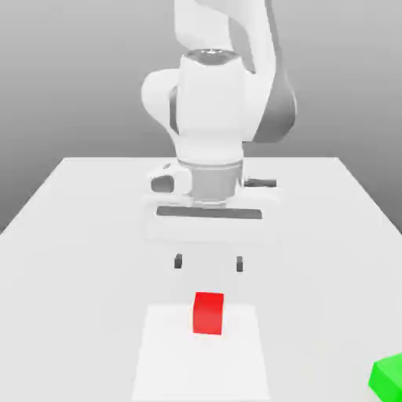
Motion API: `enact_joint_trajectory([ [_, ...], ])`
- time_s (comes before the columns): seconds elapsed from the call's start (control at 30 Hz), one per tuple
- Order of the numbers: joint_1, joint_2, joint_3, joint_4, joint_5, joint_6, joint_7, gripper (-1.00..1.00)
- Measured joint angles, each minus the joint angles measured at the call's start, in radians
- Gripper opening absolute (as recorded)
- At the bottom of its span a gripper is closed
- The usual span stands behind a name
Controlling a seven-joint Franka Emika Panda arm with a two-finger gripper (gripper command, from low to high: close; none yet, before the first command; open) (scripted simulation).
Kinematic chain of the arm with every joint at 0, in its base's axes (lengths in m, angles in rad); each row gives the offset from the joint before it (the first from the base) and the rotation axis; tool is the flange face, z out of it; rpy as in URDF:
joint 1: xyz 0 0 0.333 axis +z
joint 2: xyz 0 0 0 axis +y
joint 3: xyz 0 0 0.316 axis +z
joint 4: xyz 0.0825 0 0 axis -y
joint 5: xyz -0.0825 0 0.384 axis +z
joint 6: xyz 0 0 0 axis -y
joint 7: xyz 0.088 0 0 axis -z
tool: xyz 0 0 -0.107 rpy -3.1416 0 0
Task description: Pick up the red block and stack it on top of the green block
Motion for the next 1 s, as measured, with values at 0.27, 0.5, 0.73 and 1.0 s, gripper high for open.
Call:
enact_joint_trajectory([
  [0.27,0.023,0.258,-0.033,0.016,-0.042,0.216,0.034,-1.00],
  [0.5,0.019,0.235,-0.028,0.013,-0.042,0.197,0.035,-1.00],
  [0.73,0.027,0.023,-0.006,-0.001,0.002,-0.002,-0.016,-1.00],
  [1.0,0.153,0.149,0.073,0.267,-0.014,-0.145,-0.288,-1.00],
])
